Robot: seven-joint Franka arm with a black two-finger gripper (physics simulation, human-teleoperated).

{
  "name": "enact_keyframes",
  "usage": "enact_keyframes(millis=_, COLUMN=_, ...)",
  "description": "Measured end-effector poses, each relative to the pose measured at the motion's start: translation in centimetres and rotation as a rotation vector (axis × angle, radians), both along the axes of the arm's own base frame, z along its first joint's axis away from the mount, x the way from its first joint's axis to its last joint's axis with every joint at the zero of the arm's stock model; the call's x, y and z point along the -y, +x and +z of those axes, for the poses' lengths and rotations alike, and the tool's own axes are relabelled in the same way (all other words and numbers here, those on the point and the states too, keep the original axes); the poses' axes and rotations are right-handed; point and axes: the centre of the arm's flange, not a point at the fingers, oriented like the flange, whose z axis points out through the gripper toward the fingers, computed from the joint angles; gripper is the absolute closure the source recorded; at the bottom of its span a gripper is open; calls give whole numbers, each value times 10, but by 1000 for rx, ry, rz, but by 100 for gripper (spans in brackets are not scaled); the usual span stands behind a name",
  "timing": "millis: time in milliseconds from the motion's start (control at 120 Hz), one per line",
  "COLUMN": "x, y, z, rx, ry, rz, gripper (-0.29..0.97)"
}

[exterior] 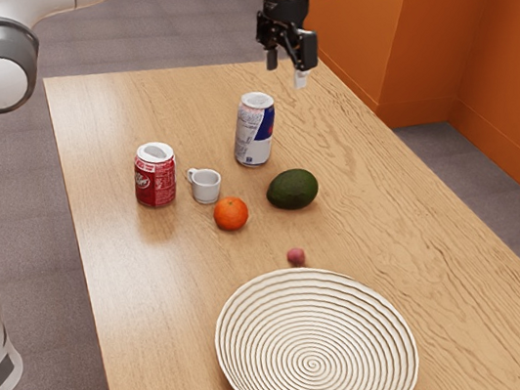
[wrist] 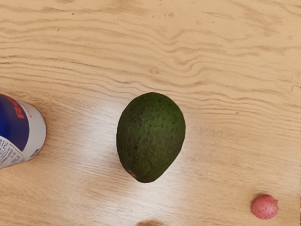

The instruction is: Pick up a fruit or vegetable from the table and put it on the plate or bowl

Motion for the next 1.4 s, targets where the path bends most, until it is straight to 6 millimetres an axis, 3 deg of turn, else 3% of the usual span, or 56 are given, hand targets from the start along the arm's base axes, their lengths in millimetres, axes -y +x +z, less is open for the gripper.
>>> enact_keyframes(millis=358, x=9, y=2, z=11, rx=34, ry=7, rz=-12, gripper=0)
enact_keyframes(millis=450, x=25, y=2, z=17, rx=45, ry=7, rz=-41, gripper=0)
enact_keyframes(millis=650, x=61, y=5, z=7, rx=23, ry=7, rz=-127, gripper=0)
enact_keyframes(millis=742, x=63, y=2, z=6, rx=6, ry=7, rz=-145, gripper=0)
enact_keyframes(millis=817, x=45, y=0, z=-9, rx=-48, ry=7, rz=-119, gripper=0)
enact_keyframes(millis=958, x=-13, y=-33, z=-62, rx=-93, ry=-1, rz=-34, gripper=0)
enact_keyframes(millis=1008, x=-25, y=-38, z=-72, rx=-68, ry=6, rz=-11, gripper=0)
enact_keyframes(millis=1167, x=15, y=-37, z=-84, rx=25, ry=47, rz=-90, gripper=0)
enact_keyframes(millis=1400, x=16, y=-37, z=-116, rx=71, ry=73, rz=-91, gripper=0)
